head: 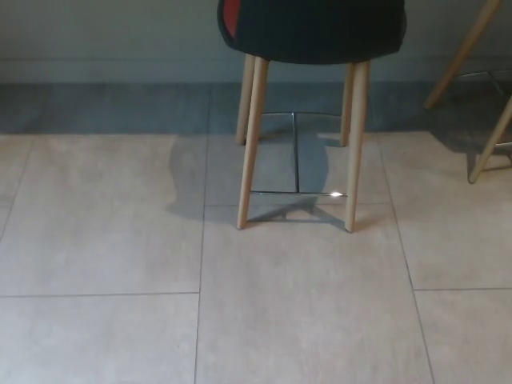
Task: The robot walks towards a chair to grab it and pulls it towards itself
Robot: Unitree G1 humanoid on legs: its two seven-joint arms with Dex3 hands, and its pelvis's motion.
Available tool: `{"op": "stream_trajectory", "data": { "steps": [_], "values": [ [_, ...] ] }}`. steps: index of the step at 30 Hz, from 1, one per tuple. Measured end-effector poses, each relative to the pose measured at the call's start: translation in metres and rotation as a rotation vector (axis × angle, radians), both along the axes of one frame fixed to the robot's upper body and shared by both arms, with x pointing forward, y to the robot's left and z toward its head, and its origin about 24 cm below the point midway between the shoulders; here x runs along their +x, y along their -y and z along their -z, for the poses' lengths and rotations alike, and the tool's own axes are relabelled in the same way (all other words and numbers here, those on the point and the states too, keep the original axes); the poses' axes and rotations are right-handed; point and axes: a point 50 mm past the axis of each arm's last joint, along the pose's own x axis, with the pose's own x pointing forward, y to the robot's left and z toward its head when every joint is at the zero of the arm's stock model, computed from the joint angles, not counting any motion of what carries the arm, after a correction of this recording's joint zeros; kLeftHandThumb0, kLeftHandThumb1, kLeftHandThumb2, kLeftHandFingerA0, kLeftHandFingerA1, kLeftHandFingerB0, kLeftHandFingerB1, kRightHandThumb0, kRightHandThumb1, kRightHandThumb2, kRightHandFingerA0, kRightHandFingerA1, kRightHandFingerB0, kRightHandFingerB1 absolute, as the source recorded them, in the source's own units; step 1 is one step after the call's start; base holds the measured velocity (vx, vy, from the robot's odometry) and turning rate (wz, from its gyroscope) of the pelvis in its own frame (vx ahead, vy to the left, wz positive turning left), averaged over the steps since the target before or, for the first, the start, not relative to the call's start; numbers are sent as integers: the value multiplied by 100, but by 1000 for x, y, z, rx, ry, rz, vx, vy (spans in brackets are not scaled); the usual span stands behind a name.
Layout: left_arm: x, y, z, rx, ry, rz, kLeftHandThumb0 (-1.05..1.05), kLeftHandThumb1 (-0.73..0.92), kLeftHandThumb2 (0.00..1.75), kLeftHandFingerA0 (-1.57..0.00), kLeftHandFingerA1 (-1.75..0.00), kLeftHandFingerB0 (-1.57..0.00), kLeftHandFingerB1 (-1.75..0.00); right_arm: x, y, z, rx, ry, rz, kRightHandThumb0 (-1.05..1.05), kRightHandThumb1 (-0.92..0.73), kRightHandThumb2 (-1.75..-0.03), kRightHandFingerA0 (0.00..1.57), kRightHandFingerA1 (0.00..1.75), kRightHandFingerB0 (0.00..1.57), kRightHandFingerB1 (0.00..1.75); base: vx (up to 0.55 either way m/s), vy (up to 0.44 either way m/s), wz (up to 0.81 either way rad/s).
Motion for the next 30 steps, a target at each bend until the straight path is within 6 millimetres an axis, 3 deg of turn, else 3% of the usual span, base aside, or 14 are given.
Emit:
{"op": "stream_trajectory", "data": {
  "steps": [5,6,12,13,19,20,24,25,30],
  "values": [
    [4,-2,-2,-7,54,-8,-65,59,58,-25,-32,-25,-29,1,1,-2,10,43,0,-72,-58,-59,17,30,3,24,0,0,0],
    [6,-2,-3,-5,65,-10,-63,59,59,-25,-32,-24,-29,2,1,-3,9,51,1,-72,-45,-87,9,38,0,24,0,0,0],
    [13,-4,-4,3,109,-13,-62,58,58,-25,-35,-22,-28,0,2,-4,7,78,4,-72,-45,-84,10,38,0,20,0,0,0],
    [14,-4,-5,4,115,-9,-66,45,79,-24,-47,-15,-40,0,2,-4,6,78,4,-70,-58,-58,13,29,0,23,0,0,0],
    [18,-7,-8,15,158,-16,-71,46,79,-28,-46,-18,-40,1,14,-10,-23,88,17,-70,-59,-58,13,29,0,21,0,0,0],
    [20,-8,-9,20,176,-26,-72,47,79,-29,-46,-17,-40,2,14,-10,-23,93,25,-75,-47,-86,10,37,0,20,0,0,0],
    [33,-13,-15,50,237,-20,-71,47,82,-27,-46,-13,-39,8,18,-13,-29,122,40,-72,-47,-85,9,38,0,20,-14,1,-4],
    [36,-15,-17,59,250,-13,-70,44,78,-26,-46,-14,-39,9,19,-14,-29,128,42,-65,-58,-60,16,28,2,21,-59,-17,23],
    [54,-15,-20,65,292,28,-67,43,78,-26,-46,-16,-39,19,25,-20,-39,175,62,-63,-60,-61,17,30,3,20,4,37,-4]
  ]
}}
